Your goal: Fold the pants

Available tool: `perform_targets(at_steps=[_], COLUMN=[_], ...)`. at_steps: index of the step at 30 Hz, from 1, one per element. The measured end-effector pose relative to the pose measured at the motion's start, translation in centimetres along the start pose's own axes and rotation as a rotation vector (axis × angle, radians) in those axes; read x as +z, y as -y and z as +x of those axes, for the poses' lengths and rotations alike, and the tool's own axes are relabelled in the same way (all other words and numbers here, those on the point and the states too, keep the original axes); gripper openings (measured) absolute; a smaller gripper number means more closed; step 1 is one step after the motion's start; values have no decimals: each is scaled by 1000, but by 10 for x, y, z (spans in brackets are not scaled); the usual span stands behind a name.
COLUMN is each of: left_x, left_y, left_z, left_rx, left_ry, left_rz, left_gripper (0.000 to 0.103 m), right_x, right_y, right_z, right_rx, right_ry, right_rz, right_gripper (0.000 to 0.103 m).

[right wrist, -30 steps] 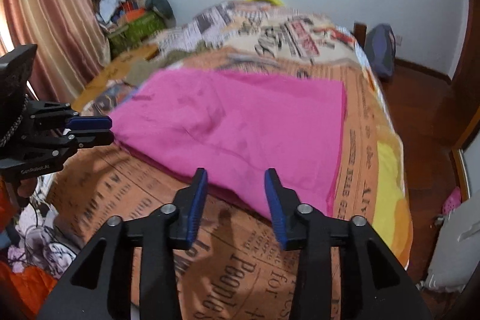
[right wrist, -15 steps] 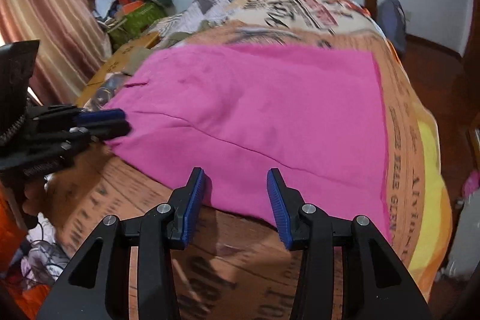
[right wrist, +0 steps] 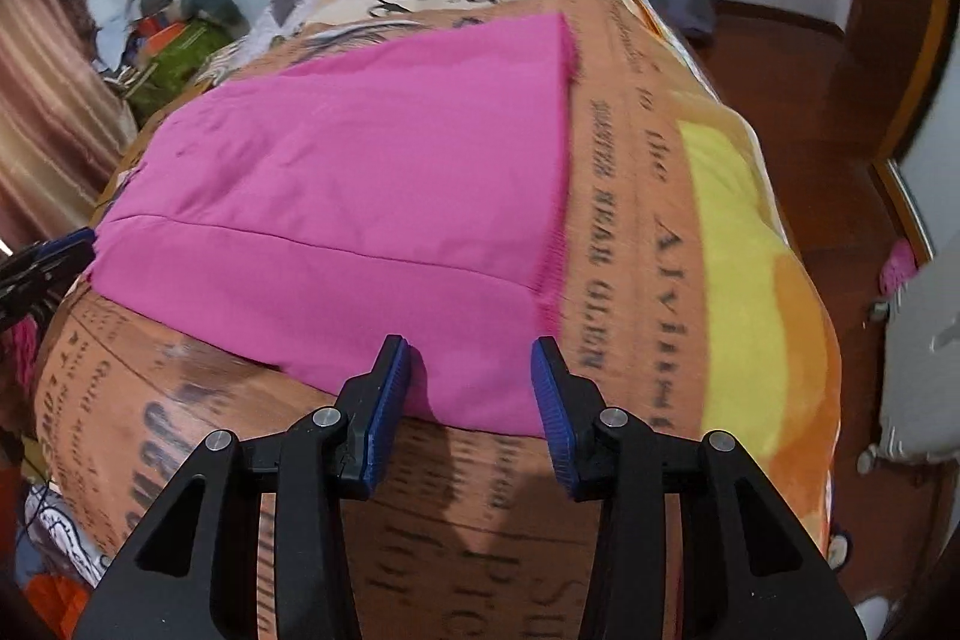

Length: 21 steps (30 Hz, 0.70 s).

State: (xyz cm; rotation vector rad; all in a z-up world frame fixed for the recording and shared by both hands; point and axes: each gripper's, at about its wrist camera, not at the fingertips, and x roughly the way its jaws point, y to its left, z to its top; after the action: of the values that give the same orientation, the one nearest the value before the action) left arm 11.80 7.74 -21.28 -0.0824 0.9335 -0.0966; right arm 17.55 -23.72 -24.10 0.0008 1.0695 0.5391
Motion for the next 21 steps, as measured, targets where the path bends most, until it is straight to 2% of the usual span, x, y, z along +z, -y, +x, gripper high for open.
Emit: perform_targets(at_steps=[6, 9, 16, 21], left_x=[9, 21, 59, 88], left_y=[2, -3, -41, -60], left_z=[-5, -13, -11, 4], left_rx=[10, 64, 123, 172], left_ry=[-16, 2, 35, 57], left_rz=[13, 18, -64, -84], left_gripper=[40, 46, 48, 47], right_x=[11, 22, 53, 77], right_y=[-6, -12, -23, -20], right_z=[-9, -17, -31, -23], right_rx=[-14, 15, 15, -6], right_ry=[11, 48, 144, 171], right_rz=[-31, -40, -73, -81], right_gripper=[40, 40, 40, 40])
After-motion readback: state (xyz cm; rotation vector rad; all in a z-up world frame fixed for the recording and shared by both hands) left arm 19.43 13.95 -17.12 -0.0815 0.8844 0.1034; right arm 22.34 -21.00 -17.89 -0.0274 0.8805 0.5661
